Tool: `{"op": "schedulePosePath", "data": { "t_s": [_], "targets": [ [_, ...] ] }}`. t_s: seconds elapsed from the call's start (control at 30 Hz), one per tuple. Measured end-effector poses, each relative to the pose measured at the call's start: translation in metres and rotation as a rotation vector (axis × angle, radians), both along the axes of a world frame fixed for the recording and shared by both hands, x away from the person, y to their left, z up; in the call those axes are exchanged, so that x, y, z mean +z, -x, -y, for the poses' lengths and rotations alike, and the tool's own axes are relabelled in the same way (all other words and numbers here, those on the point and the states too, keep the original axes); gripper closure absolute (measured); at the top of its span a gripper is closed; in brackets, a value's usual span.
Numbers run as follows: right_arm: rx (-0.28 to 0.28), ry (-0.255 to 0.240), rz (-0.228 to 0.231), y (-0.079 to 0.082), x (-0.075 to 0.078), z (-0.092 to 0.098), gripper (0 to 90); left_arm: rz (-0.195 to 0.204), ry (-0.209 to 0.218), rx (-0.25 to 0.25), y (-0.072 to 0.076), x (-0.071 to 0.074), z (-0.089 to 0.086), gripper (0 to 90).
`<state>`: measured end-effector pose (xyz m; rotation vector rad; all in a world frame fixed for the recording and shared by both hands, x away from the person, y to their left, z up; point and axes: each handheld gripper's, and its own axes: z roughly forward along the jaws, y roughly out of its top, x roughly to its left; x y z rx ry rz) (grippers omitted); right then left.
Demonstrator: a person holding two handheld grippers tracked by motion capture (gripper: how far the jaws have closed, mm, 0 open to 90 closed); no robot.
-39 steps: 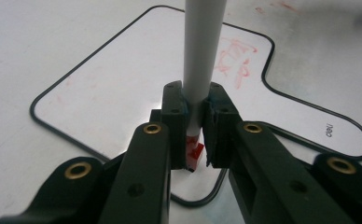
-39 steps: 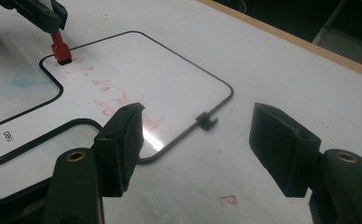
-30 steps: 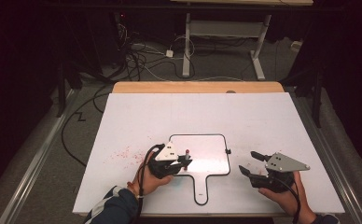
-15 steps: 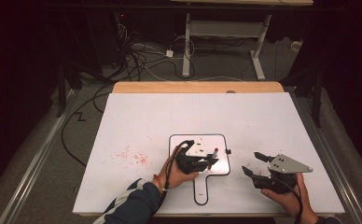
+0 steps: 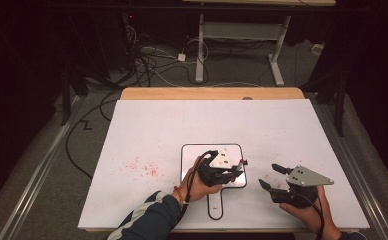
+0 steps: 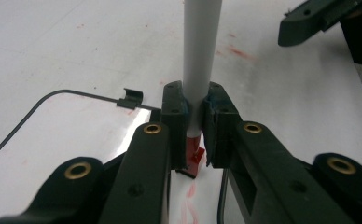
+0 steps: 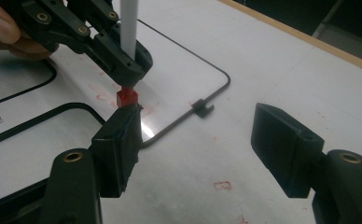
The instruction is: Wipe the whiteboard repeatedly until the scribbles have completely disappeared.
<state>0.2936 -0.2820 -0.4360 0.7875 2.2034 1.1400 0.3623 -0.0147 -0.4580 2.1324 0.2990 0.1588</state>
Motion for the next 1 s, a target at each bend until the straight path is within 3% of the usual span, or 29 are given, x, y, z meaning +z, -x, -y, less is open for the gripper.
{"op": "schedulePosePath", "data": {
  "t_s": [0.43, 0.6, 0.83, 1.0],
  "targets": [
    [0.016, 0.016, 0.021, 0.001, 0.002, -0.003, 33.8, -0.002, -0.06, 0.026, 0.012, 0.004, -0.042, 78.6],
    [0.019, 0.018, 0.022, 0.001, 0.003, -0.004, 33.7, -0.01, -0.056, 0.054, 0.015, 0.003, -0.068, 78.6],
    [0.017, 0.026, 0.024, 0.001, 0.002, -0.006, 33.7, -0.025, -0.05, 0.154, 0.021, 0.0, -0.117, 78.5],
    [0.015, 0.03, 0.021, 0.0, 0.002, -0.007, 33.7, -0.032, -0.038, 0.187, 0.023, -0.003, -0.137, 78.5]
  ]
}}
